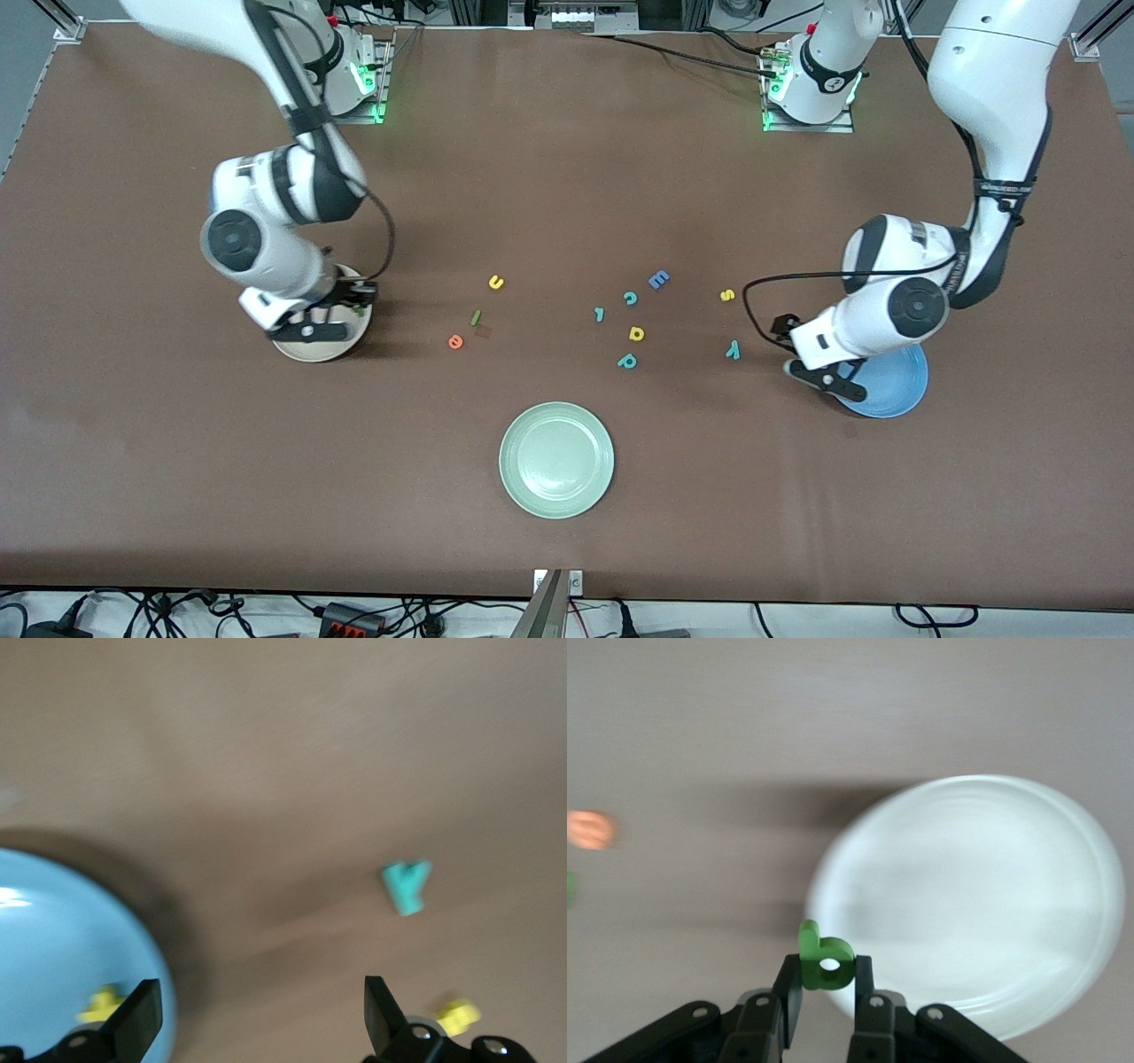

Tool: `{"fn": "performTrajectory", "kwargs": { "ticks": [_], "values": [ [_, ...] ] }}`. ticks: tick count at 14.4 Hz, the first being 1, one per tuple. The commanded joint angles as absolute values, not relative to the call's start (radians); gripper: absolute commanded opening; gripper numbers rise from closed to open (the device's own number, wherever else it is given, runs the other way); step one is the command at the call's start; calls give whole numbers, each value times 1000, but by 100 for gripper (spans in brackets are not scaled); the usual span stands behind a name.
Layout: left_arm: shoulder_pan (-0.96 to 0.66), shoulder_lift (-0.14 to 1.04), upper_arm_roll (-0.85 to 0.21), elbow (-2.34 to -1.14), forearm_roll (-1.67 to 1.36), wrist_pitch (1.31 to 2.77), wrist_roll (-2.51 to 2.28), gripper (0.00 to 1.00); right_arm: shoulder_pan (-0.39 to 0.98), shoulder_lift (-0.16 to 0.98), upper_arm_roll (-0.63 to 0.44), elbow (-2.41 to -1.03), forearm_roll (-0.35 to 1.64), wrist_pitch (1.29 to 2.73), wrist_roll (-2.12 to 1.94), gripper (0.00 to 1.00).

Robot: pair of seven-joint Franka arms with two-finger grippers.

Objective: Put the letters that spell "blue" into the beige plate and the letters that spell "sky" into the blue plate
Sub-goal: 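Place yellow k on the blue plate while the right gripper places green b, then grasp the blue y with the left gripper while the right gripper grasps green l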

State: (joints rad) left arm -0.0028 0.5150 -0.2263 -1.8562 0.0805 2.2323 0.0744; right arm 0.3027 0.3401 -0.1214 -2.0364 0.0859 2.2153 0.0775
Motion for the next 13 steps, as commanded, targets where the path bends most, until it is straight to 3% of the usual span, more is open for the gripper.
{"fn": "performTrajectory", "kwargs": {
  "ticks": [1,3,4,5,6,9,12,13],
  "values": [
    [-89,552,-232,-1795,97,2215,-99,100,203,412,-104,-2028,71,2212,-63,14],
    [-133,590,-230,-1770,100,2218,-194,100,186,443,-104,-2025,71,2242,-81,15],
    [-135,607,-230,-1772,100,2224,-240,100,186,452,-104,-2025,71,2259,-80,27],
    [-130,623,-229,-1778,103,2246,-253,100,189,451,-104,-2023,75,2260,-63,82],
    [-130,629,-229,-1787,107,2276,-253,100,193,437,-104,-2022,77,2249,-60,100],
    [-132,649,-229,-1789,109,2304,-256,100,215,359,-83,-1984,83,2173,-60,100],
    [-123,660,-227,-1789,109,2309,-247,99,332,371,-54,-1893,92,2131,96,100],
    [-126,660,-227,-1789,109,2309,-247,93,395,385,-54,-1882,100,2143,192,100]
  ]
}}
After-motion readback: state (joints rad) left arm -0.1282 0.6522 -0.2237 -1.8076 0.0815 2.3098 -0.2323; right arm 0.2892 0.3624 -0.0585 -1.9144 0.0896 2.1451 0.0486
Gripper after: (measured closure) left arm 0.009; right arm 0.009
